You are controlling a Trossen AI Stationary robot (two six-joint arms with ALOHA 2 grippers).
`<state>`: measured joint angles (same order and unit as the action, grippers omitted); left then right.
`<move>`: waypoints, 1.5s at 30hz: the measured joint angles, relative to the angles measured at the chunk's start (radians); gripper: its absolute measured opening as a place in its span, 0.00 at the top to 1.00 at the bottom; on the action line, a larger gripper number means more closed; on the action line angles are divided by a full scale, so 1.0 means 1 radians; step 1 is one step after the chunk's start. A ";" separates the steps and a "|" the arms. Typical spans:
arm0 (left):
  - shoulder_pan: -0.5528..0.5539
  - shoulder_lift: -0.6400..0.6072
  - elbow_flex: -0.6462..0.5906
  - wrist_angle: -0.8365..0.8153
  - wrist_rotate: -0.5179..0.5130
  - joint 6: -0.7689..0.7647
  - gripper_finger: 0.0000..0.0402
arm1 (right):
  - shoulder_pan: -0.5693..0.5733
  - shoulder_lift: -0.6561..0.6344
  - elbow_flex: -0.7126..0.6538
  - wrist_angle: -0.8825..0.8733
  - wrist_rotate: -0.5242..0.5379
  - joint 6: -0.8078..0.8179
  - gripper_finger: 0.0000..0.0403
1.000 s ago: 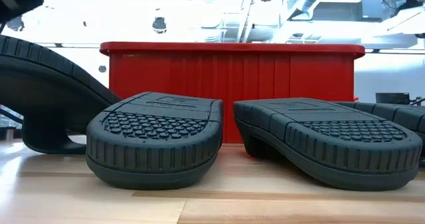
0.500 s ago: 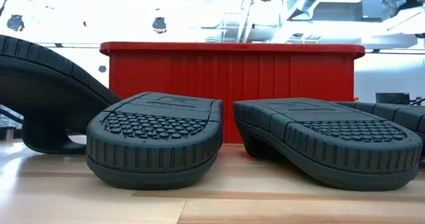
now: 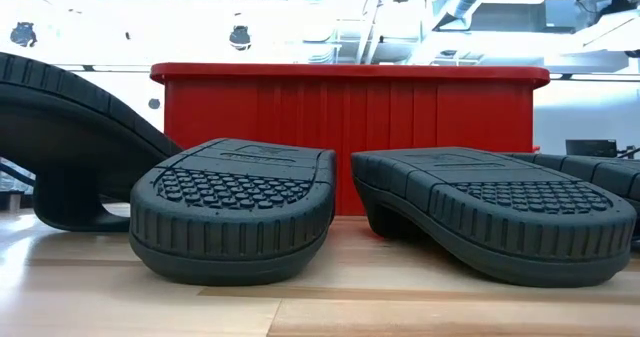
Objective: Pick and place slides into bin
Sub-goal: Put the black slide into the red bin
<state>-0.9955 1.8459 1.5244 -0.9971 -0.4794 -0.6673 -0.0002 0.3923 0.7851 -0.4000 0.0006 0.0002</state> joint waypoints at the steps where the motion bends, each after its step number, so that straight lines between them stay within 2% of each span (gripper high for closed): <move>1: 0.000 0.028 0.027 -0.022 0.000 0.005 0.57 | 0.000 0.000 0.000 0.000 0.000 0.000 1.00; 7: 0.000 0.187 0.157 -0.207 0.013 0.007 0.57 | 0.000 0.000 0.000 0.000 0.000 0.000 1.00; 14: 0.000 0.300 0.265 -0.442 0.018 -0.041 0.57 | 0.000 0.000 0.000 0.000 0.000 0.000 1.00; 27: -0.001 0.303 0.270 -0.453 -0.098 -0.098 0.57 | 0.000 0.000 0.000 0.000 0.000 0.000 1.00; 45: -0.002 0.303 0.270 -0.453 -0.045 -0.081 0.57 | 0.000 0.000 0.000 0.000 0.000 0.000 1.00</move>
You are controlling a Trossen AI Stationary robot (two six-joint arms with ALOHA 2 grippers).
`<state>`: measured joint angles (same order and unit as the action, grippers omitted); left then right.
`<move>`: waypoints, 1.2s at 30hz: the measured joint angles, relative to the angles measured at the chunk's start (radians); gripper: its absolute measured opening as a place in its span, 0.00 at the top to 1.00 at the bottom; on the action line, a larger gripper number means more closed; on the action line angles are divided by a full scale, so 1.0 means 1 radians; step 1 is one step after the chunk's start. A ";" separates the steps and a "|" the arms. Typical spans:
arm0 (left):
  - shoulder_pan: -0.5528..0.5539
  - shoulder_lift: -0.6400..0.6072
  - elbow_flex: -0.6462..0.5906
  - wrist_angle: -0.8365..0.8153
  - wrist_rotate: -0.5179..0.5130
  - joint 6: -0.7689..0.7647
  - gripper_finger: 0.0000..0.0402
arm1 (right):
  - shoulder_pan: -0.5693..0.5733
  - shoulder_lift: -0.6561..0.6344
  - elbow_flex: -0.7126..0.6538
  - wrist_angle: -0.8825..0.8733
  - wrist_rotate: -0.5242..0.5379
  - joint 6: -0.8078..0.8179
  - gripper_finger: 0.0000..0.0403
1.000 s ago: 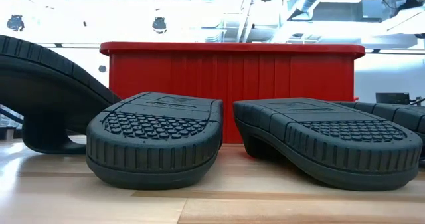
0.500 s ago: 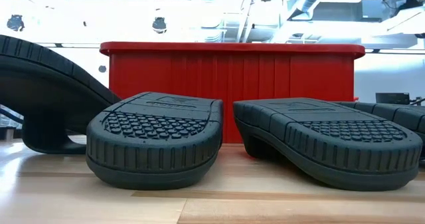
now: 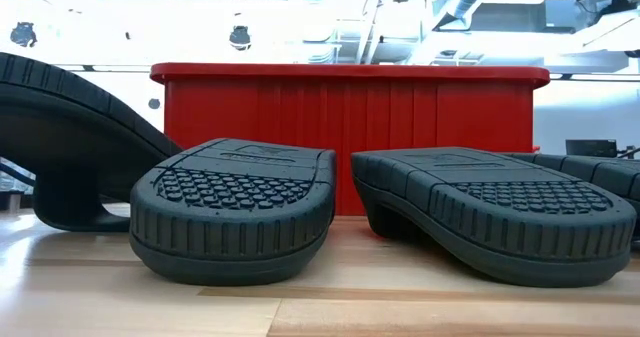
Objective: Pick and place slides into bin
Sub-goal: Put the black slide into the red bin
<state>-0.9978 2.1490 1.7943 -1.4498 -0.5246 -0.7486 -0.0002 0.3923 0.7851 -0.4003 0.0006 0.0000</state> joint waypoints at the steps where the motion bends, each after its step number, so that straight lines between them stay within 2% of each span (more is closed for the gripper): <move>1: 0.000 0.000 0.000 0.001 0.005 0.000 0.57 | 0.000 0.000 0.000 0.000 0.000 0.000 1.00; 14: 0.009 0.000 0.000 0.047 0.006 0.021 0.57 | 0.000 0.000 0.000 0.000 0.000 0.000 1.00; 20: 0.016 0.000 0.000 0.046 -0.030 0.028 0.56 | 0.000 0.000 0.000 0.000 0.000 0.000 1.00; 30: 0.012 0.002 0.000 0.031 -0.030 0.065 0.44 | 0.000 0.000 0.000 0.000 0.000 0.000 1.00; 36: 0.008 0.070 -0.001 0.006 -0.040 0.145 0.41 | 0.000 0.000 0.000 0.000 0.000 0.000 1.00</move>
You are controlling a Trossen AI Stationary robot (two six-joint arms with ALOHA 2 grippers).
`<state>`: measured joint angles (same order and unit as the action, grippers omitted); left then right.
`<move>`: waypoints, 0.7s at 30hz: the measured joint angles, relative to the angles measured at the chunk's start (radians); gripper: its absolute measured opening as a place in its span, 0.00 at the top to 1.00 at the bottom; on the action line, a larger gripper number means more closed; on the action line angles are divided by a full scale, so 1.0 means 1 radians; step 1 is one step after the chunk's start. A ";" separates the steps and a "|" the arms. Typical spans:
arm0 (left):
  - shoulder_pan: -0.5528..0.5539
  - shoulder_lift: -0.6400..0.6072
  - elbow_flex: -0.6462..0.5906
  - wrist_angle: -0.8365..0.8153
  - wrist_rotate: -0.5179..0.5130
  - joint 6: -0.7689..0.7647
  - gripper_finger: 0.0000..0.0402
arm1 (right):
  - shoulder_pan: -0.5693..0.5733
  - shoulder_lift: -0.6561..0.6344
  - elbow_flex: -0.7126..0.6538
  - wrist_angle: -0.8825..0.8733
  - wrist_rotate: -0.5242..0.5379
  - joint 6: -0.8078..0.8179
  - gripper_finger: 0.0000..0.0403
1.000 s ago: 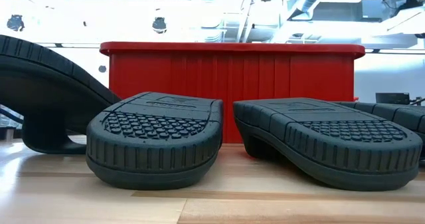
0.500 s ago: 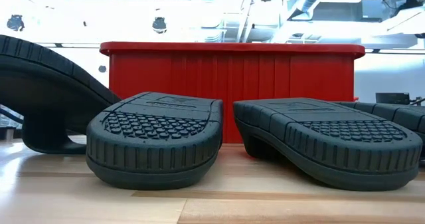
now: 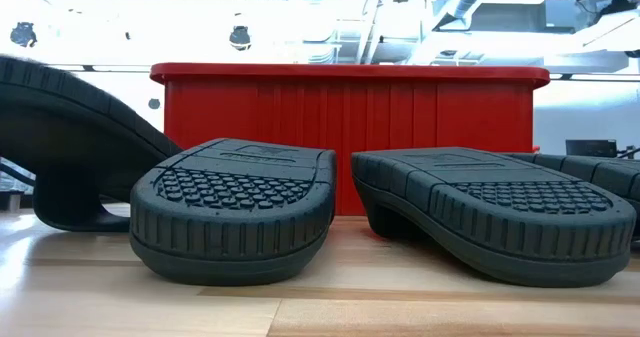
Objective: Pick and place slides into bin
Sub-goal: Put the black slide into the red bin
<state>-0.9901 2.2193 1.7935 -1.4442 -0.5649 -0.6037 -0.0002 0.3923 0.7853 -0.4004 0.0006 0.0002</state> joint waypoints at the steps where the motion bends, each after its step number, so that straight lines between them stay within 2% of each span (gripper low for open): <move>1: 0.000 0.014 0.000 -0.006 -0.001 0.011 0.41 | 0.000 0.000 0.000 0.000 0.000 0.000 1.00; 9: 0.001 0.108 -0.001 -0.130 -0.111 -0.030 0.41 | 0.000 0.000 0.000 0.000 0.000 0.000 1.00; 21: 0.008 0.140 -0.011 -0.126 -0.168 -0.099 0.41 | 0.000 0.000 0.000 0.000 0.000 0.000 1.00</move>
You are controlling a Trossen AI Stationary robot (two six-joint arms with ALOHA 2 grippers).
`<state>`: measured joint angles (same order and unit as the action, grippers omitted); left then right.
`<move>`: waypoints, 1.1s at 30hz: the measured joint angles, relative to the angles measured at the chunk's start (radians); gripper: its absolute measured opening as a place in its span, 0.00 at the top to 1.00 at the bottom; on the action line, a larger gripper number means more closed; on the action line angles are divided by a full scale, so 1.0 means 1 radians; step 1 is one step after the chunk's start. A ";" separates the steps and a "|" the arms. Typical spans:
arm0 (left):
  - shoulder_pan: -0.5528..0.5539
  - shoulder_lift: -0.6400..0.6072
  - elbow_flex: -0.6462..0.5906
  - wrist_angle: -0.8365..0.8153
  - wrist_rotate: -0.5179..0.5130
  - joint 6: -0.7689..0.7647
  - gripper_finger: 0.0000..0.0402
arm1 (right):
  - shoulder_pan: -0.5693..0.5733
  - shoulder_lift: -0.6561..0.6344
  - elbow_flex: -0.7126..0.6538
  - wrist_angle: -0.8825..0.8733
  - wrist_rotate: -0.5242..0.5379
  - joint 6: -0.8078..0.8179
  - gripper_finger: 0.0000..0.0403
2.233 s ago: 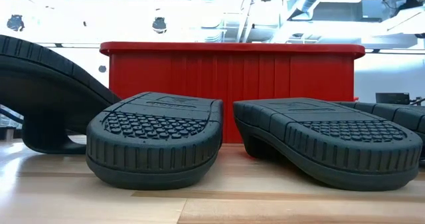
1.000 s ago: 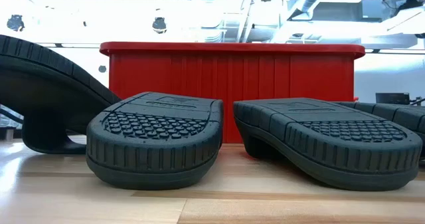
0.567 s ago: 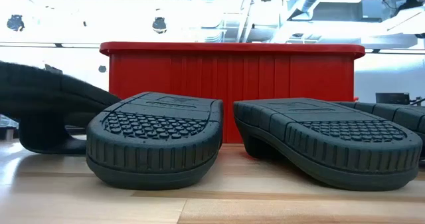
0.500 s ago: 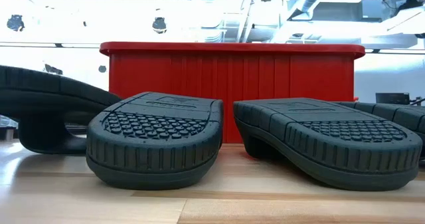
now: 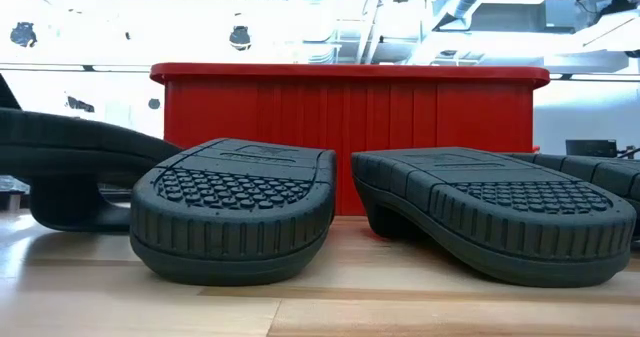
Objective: Pick and place slides into bin
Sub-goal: Put the black slide into the red bin
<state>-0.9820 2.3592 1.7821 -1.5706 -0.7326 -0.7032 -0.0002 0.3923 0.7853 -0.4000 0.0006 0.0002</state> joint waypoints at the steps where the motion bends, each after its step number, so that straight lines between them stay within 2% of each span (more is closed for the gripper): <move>1: 0.003 0.000 0.000 -0.001 -0.002 -0.017 0.42 | 0.000 0.000 0.000 0.000 0.000 0.000 1.00; 4: 0.013 0.000 0.000 -0.001 -0.019 -0.074 0.49 | 0.000 0.000 0.000 0.000 0.000 0.000 1.00; 9: 0.024 -0.005 0.002 -0.009 -0.021 -0.089 0.80 | 0.000 0.000 0.000 0.000 0.000 0.000 1.00; 10: 0.024 -0.006 0.002 -0.009 -0.016 -0.092 0.82 | 0.000 0.000 0.000 0.000 0.000 0.000 1.00; 16: 0.014 -0.005 0.046 -0.010 -0.006 -0.136 0.82 | 0.000 0.000 0.000 0.000 0.000 0.000 1.00; 21: 0.003 -0.003 0.129 -0.006 -0.004 -0.135 0.82 | 0.000 0.000 0.000 0.000 0.000 0.000 1.00; 28: -0.009 -0.007 0.285 0.005 -0.015 -0.054 0.82 | 0.000 0.000 0.000 0.000 0.000 0.000 1.00; 33: -0.014 -0.059 0.400 0.006 -0.057 0.002 0.83 | 0.000 0.000 0.000 0.000 0.000 0.000 1.00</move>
<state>-0.9963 2.3004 2.1825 -1.5642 -0.7900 -0.7008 -0.0002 0.3923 0.7851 -0.4000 0.0006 0.0000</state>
